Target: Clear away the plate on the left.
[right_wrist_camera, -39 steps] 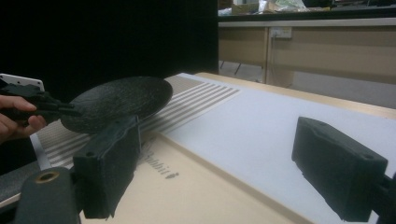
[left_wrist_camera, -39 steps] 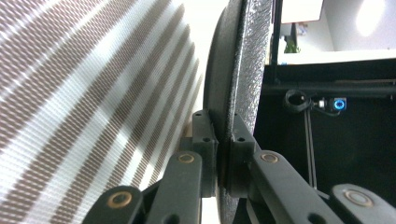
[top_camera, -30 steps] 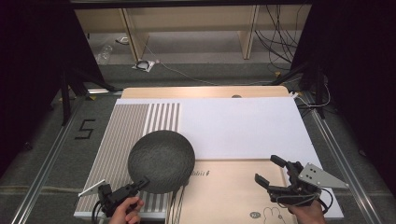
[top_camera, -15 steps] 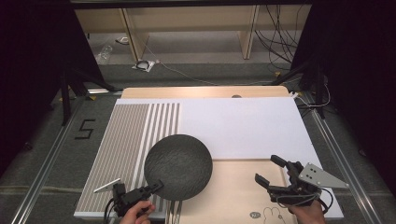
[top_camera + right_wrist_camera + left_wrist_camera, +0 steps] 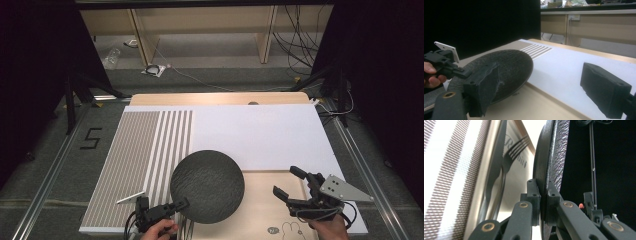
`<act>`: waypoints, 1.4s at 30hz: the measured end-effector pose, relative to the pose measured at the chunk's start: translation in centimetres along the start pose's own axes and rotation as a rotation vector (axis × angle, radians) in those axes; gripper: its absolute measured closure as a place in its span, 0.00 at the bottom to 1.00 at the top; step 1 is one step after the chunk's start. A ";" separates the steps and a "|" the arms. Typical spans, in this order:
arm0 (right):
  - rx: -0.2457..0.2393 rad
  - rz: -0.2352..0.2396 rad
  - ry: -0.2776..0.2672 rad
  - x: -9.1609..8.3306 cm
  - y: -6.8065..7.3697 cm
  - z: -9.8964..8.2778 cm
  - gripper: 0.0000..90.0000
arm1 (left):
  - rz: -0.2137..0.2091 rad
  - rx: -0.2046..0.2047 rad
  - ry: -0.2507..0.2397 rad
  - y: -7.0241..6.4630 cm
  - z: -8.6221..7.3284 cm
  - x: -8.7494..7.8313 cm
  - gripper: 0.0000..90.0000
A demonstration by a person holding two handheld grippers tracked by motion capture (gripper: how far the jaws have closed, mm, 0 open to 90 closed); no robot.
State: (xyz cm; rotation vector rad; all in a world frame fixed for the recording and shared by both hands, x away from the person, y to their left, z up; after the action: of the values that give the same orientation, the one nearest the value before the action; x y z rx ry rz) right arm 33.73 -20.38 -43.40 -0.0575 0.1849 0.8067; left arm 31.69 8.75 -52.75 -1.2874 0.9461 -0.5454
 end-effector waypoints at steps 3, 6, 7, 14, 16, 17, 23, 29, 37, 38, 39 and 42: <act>0.000 0.000 0.001 0.0 0.0 0.0 0.18 | 0.004 0.004 0.020 0.0 -0.5 0.4 0.94; 0.000 -0.001 0.002 0.0 0.0 0.0 0.18 | 0.009 0.002 0.034 0.1 -0.9 0.9 0.94; 0.000 -0.001 0.003 0.0 0.0 0.0 0.18 | 0.013 0.006 0.038 0.1 -1.0 1.0 0.94; -0.001 0.000 0.000 0.0 0.0 0.0 0.18 | 0.023 0.030 0.075 0.0 -1.9 2.0 0.94; 0.000 0.000 0.000 0.0 0.0 0.0 0.18 | 0.028 0.037 0.091 0.1 -2.2 2.2 0.94; 0.000 0.000 0.000 0.0 0.0 0.0 0.18 | 0.029 0.036 0.094 0.1 -2.4 2.4 0.94; 0.000 0.000 0.004 0.0 0.0 -0.1 0.18 | 0.043 0.024 0.126 0.4 -3.3 3.2 0.94; 0.001 0.000 0.002 0.0 0.0 0.0 0.18 | 0.059 0.038 0.162 0.6 -4.4 4.2 0.94; 0.000 0.001 -0.001 0.0 0.0 0.0 0.18 | 0.078 0.043 0.194 0.8 -5.3 5.2 0.94; 0.000 0.001 -0.001 0.0 0.0 0.0 0.18 | 0.080 0.044 0.196 0.8 -5.4 5.3 0.94; 0.000 0.001 -0.001 0.0 0.0 0.0 0.18 | 0.082 0.045 0.200 0.9 -5.5 5.4 0.94; -0.001 0.001 0.000 0.0 0.0 0.0 0.18 | 0.088 0.047 0.211 1.0 -5.7 5.6 0.94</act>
State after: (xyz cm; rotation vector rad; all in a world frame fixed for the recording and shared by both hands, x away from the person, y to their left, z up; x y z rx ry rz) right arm 33.73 -20.37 -43.42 -0.0581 0.1849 0.8083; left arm 29.76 1.31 -55.24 -1.1561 1.1521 -0.6396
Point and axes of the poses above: each handheld gripper's, and its own axes: x roughly forward along the jaws, z roughly out of its top, y roughly to its left, the point moved 10 cm from there along x, roughly forward along the jaws, and after that the axes turned 4 degrees about -x, right-handed, at the moved point
